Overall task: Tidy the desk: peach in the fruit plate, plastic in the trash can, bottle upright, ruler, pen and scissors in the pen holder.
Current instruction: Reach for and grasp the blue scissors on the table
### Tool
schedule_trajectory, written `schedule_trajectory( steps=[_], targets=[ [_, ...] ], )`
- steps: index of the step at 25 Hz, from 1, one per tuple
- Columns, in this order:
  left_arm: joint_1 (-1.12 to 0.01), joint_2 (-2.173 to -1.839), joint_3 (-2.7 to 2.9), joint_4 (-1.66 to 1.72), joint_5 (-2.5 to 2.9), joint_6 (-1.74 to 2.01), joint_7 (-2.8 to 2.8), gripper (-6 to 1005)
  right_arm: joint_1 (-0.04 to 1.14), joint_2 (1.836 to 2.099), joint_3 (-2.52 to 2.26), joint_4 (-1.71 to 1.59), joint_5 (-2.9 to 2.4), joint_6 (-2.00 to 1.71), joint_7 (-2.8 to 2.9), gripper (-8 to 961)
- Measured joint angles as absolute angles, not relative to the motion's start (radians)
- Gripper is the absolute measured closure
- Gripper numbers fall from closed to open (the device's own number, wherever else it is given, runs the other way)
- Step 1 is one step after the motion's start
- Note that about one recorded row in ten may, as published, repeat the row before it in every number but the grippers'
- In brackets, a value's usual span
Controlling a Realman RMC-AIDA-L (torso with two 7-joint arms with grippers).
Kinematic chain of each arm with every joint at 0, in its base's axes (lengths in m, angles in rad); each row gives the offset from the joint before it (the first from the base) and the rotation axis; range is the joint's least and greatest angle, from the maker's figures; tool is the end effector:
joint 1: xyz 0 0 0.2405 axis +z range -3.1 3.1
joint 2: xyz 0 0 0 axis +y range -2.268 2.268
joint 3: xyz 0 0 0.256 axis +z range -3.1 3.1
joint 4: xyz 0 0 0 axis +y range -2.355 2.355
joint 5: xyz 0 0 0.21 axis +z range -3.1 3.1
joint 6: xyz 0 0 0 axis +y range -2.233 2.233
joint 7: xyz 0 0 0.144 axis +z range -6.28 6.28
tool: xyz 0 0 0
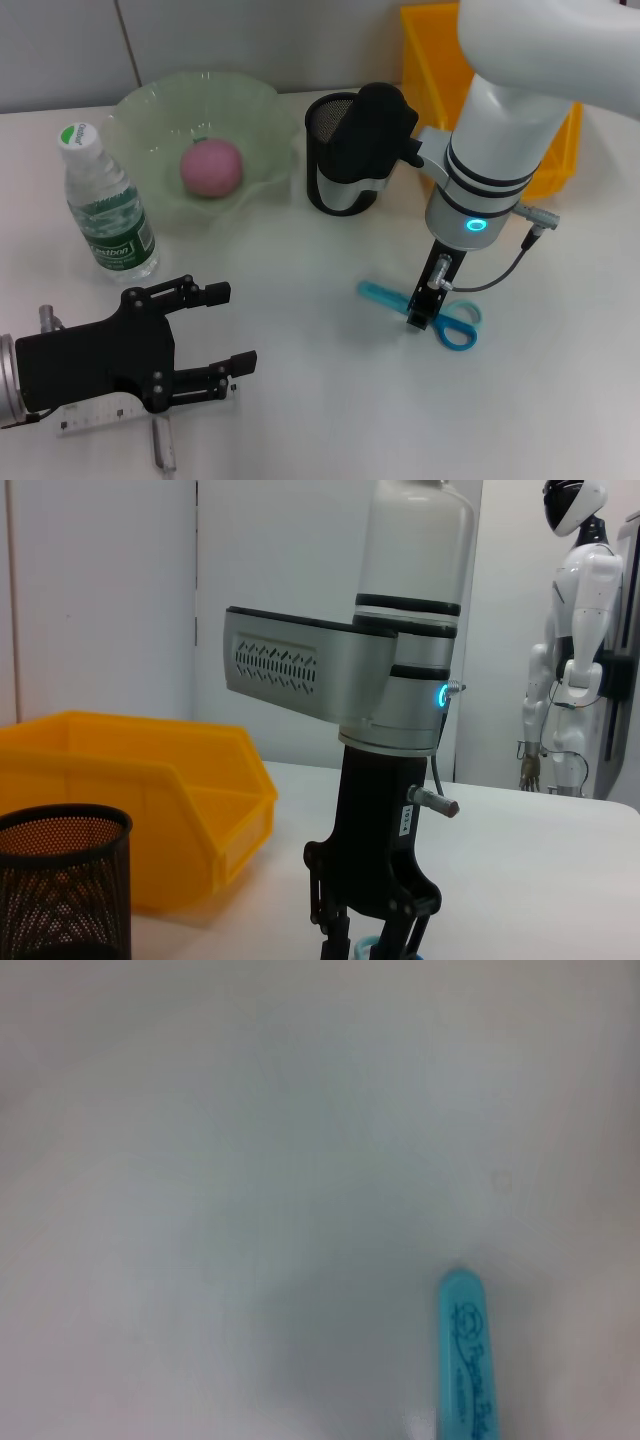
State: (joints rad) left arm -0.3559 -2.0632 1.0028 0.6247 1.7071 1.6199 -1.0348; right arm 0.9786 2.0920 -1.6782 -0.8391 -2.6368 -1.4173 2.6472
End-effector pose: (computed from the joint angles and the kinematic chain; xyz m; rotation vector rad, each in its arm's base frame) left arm -0.2712 0.2751 -0.0208 -2.7962 -0.2490 -0.8255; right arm 0.1545 0.3757 -0.0780 -2.6207 0.6911 -0.9765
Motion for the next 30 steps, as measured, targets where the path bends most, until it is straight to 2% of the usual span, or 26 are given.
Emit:
schedule_trajectory(
  steps=[30],
  targets=[
    [-0.357,-2.065,1.003,0.627,1.702,1.623,-1.037,203,0.977,2.092,-1.716,-0.831,-2.619,-1.391,2.634,570]
  ],
)
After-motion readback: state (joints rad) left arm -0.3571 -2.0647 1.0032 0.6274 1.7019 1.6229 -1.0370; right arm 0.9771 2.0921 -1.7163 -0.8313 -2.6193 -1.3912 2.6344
